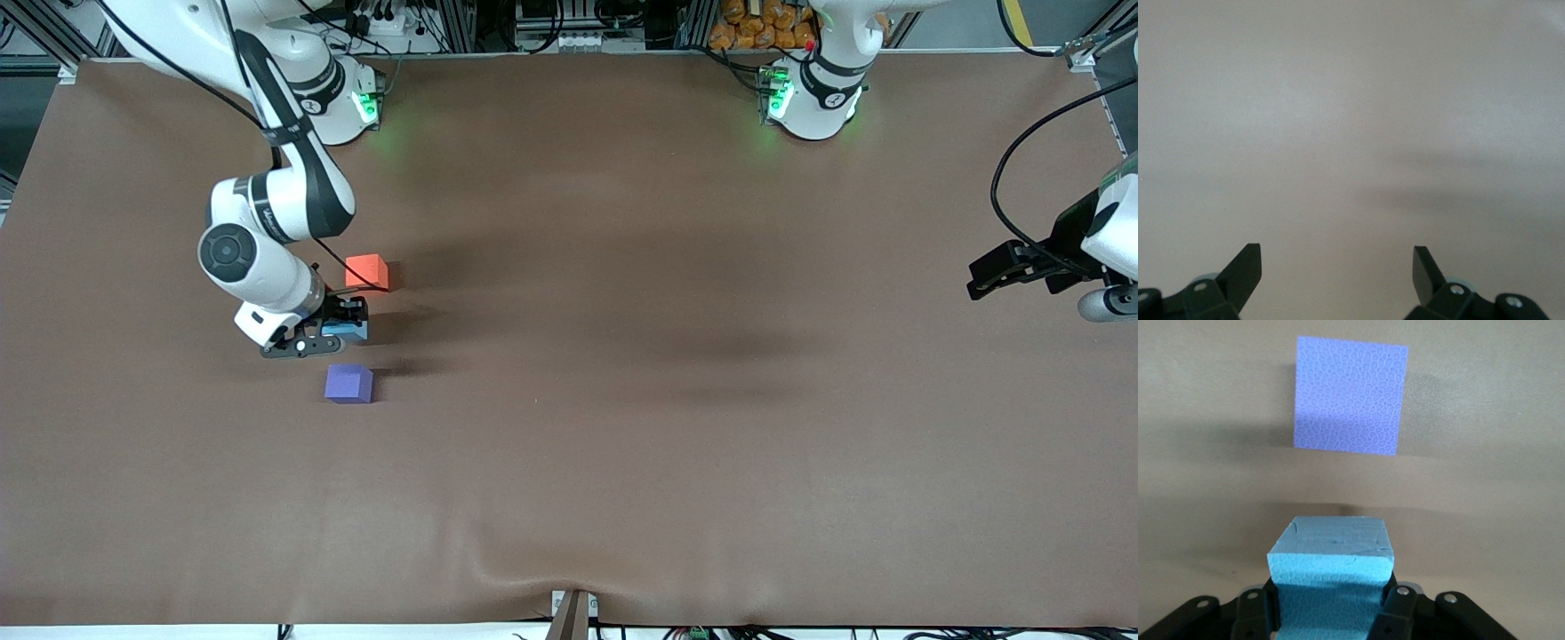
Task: Place blue block between orange and purple blocks
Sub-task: 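Lower the blue cube between the orange and purple cubes, open the right gripper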
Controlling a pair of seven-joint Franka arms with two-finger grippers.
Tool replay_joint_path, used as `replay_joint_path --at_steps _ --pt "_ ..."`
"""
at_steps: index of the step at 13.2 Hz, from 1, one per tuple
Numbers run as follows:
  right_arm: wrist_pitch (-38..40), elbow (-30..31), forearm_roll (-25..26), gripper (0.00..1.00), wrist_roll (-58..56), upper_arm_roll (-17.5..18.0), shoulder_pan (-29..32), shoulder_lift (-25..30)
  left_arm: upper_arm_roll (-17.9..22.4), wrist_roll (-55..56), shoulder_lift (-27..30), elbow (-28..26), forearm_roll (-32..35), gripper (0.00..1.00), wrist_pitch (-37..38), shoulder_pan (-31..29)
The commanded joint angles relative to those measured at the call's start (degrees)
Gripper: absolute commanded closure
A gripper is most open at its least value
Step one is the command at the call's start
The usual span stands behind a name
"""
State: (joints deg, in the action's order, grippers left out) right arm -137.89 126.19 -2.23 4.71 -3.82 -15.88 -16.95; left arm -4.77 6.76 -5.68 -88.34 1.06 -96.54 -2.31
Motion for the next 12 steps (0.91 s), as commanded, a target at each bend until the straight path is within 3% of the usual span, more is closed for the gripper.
replay_joint_path --at_steps 1,3,4,6,9,12 --pt "-5.01 0.82 0.83 0.8 -0.76 1.18 1.64 -2.99 -0.24 -1.05 0.75 -0.61 -1.23 0.0 -0.58 -0.59" --pt "-5.37 0.81 0.57 0.79 -0.58 1.27 1.64 -3.44 -0.16 -1.57 1.63 -0.7 -2.37 0.0 -0.4 -0.94" --pt "-5.28 0.73 0.22 0.69 -0.15 1.27 1.56 -3.96 -0.16 -1.57 1.72 -0.7 -2.38 0.0 -0.32 -0.95" --pt "-4.93 0.38 -0.05 0.0 0.12 1.27 1.73 -4.4 -0.16 -1.57 1.81 -0.7 -2.38 0.0 -0.23 -1.21" --pt "0.92 -0.85 -0.05 0.0 0.21 1.18 1.64 -1.08 -0.07 -1.57 1.63 -0.61 -2.38 0.0 -0.23 -1.21" --pt "18.12 -9.87 0.04 0.0 -0.05 0.92 2.78 4.99 0.02 -1.49 1.81 -0.52 -2.38 0.0 0.12 -1.21"
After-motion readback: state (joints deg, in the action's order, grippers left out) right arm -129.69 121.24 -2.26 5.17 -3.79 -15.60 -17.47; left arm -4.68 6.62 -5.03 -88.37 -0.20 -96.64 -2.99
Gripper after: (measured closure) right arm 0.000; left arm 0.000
